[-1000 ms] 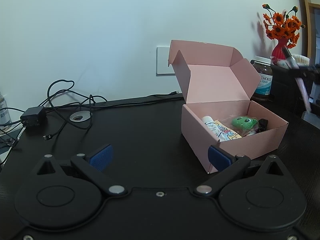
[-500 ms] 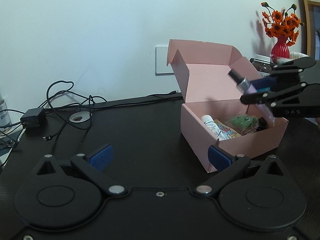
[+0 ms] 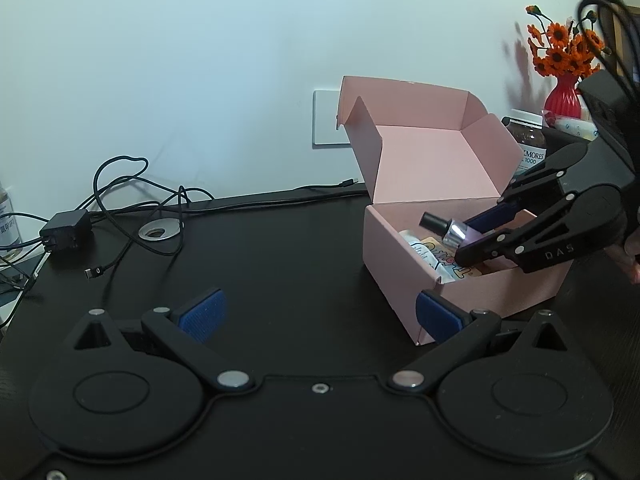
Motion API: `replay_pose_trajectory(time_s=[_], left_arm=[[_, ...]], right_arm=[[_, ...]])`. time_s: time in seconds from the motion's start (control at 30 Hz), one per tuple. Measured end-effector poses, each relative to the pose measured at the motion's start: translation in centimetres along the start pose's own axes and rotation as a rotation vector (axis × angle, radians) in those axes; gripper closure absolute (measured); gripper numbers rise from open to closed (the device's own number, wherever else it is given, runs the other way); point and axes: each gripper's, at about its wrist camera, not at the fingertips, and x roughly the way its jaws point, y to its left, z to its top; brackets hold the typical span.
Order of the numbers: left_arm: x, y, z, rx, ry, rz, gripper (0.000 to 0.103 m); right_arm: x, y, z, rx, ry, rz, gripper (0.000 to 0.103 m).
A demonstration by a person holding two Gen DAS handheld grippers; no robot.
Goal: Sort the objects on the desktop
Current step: 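Carry the lilac tube over the pink box with the right gripper, then lower the lilac tube into the box and open the right gripper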
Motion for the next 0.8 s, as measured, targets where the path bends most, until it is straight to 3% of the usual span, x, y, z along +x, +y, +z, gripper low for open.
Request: replay_pose_trajectory(time_s=[0.23, 0.6, 0.8], left_arm=[[0.1, 0.0, 0.1, -0.001, 0.005, 0.000, 0.000], [0.1, 0.3, 0.0, -0.010, 0.004, 0.002, 0.000], [0.1, 0.2, 0.0, 0.000, 0.002, 0.001, 0.000]], right_arm=[[0.9, -1.5, 0.3, 0.096, 0.052, 0.072, 0.071], [1.1, -1.9, 0.3, 0.241, 0.084, 0.080, 0.070], [0.9, -0.6, 0.1, 0.278, 0.072, 0.042, 0.070]])
